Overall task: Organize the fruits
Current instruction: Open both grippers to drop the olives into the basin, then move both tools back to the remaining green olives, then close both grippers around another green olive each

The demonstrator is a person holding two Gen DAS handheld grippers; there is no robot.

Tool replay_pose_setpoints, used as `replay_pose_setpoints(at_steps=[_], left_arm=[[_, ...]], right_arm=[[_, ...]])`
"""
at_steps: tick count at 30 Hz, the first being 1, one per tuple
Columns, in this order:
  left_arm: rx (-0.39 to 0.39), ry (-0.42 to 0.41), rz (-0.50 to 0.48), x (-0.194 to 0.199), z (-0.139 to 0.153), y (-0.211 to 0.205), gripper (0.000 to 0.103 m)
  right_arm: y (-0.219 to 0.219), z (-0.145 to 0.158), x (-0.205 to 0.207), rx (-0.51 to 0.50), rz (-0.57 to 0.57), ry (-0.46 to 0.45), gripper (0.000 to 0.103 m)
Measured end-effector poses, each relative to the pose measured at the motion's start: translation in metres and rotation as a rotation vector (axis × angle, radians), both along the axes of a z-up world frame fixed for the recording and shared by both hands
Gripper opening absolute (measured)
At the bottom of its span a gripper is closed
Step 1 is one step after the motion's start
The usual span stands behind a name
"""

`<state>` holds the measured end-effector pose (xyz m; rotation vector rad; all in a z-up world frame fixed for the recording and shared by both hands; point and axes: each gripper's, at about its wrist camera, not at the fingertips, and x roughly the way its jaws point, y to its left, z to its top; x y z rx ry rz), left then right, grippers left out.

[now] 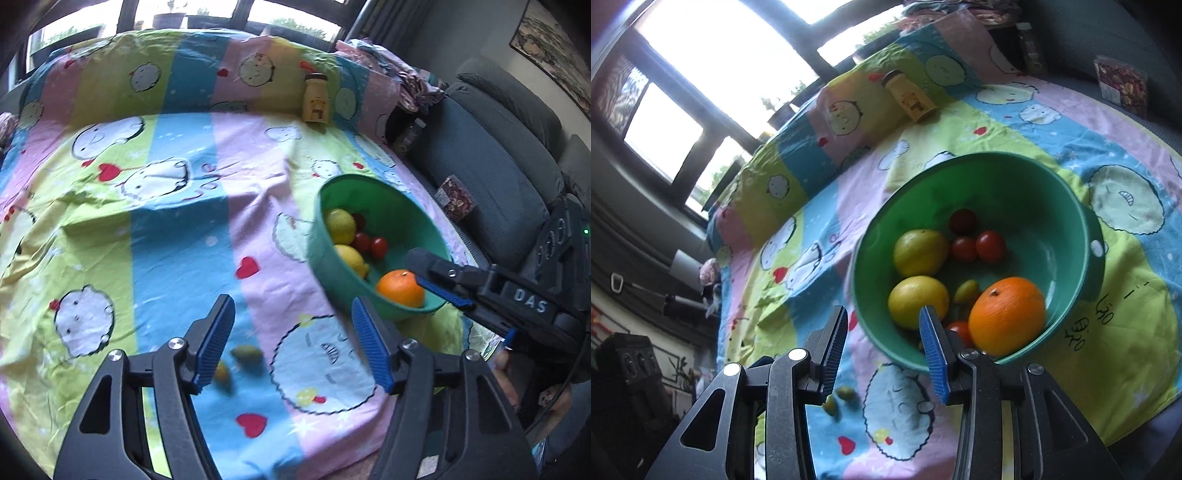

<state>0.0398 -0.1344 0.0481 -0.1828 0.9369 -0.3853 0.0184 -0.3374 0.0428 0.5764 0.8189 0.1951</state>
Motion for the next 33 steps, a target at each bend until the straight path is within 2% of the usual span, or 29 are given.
replay_pose_setpoints(at_steps=[4,9,12,17,22,26,31,33], left_arm=[[-0.004,0.053,0.074,-0.015,-0.021,0.035,0.064],[-0.035,0.095,0.104,-0.024,-0.047,0.054,0.063],[-0.050,0.122,0.101,-0.023,-0.060,0.054,0.056],[-0.084,0.158,0.089,-0.016,-0.074,0.052,0.045],[-0.109,0.172,0.062,-0.014,-0.078,0.045,0.041],[-0.095,0.178,0.067,-0.009,-0.082,0.042,0.034],[-0.095,0.172,0.062,-0.008,-0.085,0.040,0.019],[-0.092,0.162,0.061,-0.008,-0.085,0.039,0.020]], right_arm=[[0.037,-0.005,-0.009,-0.040,0.097,0.013,0.041],[0.082,-0.025,-0.005,-0.094,0.214,0.068,0.041],[0.098,-0.041,0.007,-0.090,0.239,0.124,0.041],[0.114,-0.063,0.021,-0.134,0.237,0.189,0.041],[0.119,-0.073,0.028,-0.166,0.237,0.221,0.036],[0.122,-0.082,0.034,-0.166,0.244,0.249,0.031],[0.125,-0.083,0.034,-0.175,0.252,0.240,0.025],[0.128,-0.083,0.033,-0.190,0.257,0.228,0.025]])
